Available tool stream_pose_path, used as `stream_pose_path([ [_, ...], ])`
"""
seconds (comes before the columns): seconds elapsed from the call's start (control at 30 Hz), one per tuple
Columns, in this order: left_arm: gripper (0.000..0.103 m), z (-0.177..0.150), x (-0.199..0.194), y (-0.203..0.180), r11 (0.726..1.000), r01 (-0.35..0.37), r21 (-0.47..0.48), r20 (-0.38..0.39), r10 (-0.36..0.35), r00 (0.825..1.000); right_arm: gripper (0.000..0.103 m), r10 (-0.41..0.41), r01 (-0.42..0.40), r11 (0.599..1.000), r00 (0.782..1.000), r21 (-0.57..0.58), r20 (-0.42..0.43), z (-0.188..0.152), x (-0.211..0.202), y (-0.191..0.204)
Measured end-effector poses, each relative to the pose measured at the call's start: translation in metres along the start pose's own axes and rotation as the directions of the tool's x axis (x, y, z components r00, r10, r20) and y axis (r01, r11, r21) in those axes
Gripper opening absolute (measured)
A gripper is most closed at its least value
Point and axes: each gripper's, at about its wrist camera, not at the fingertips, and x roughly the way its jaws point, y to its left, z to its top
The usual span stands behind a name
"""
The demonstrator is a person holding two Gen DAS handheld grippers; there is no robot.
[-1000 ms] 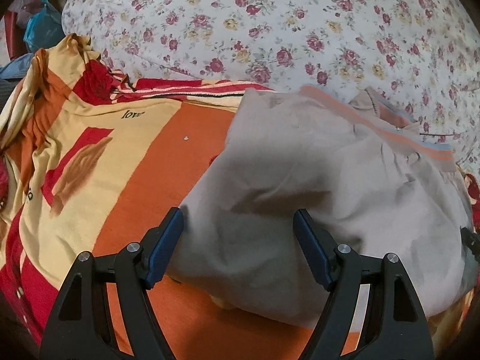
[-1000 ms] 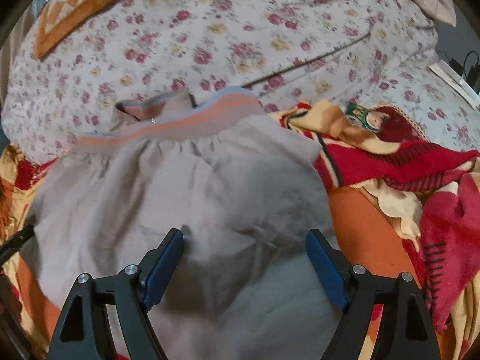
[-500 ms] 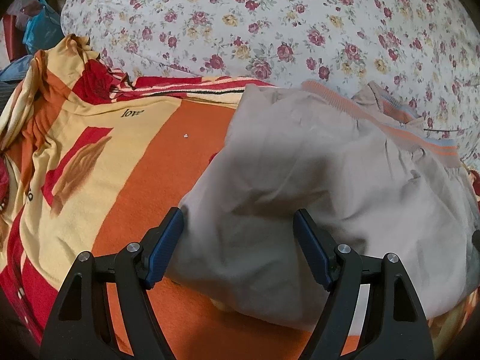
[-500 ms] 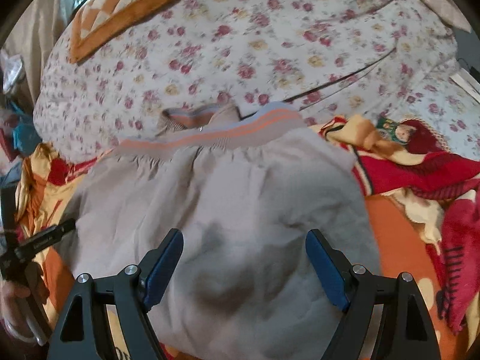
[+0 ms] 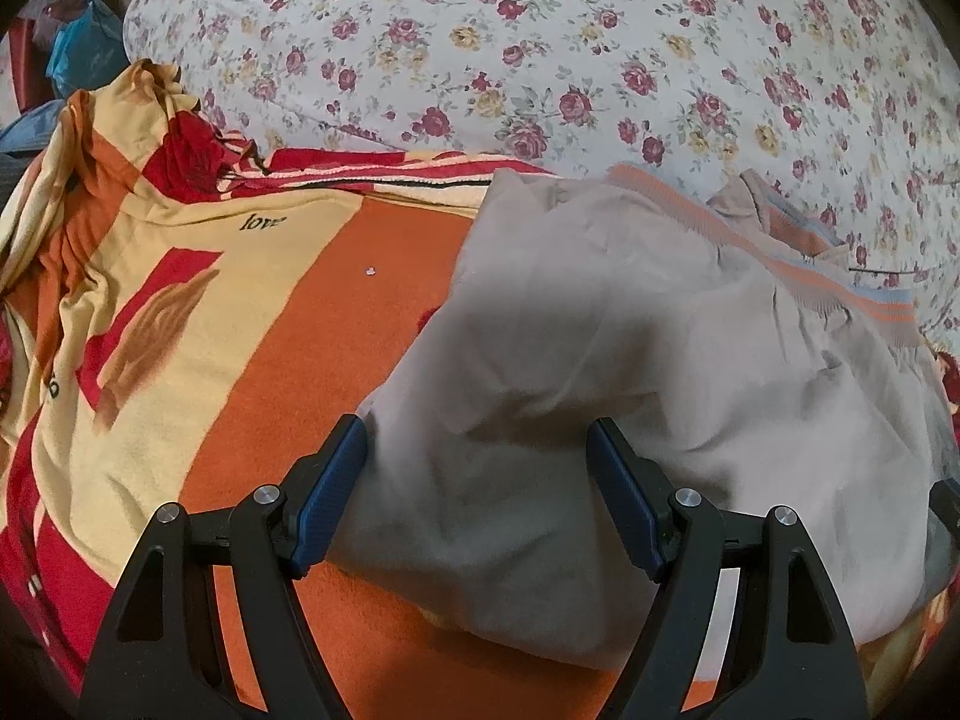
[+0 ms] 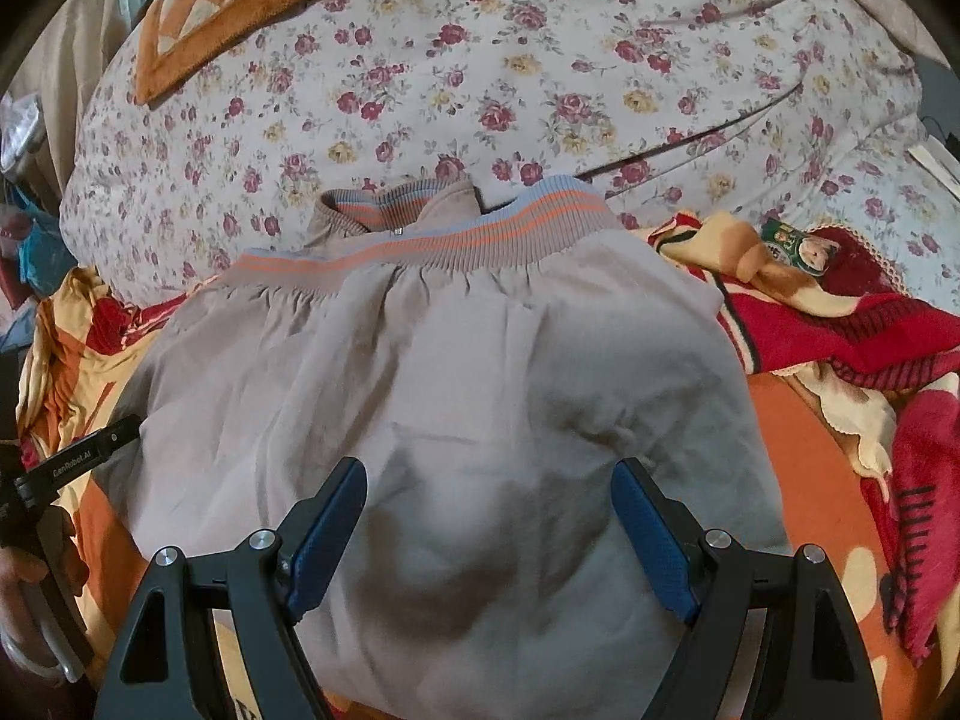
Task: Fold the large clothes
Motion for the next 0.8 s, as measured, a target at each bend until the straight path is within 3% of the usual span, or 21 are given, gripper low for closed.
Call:
stream_pose_path([
  [0.8,0.076,0.0001,-0.0006,-0.0011,1.0,0.009,0.0,-0.001,-0.009,1.0,0.082,-0.017,0.017,1.0,1.0,-0.014,-0.005,-0.0022,0.002,0.0028],
])
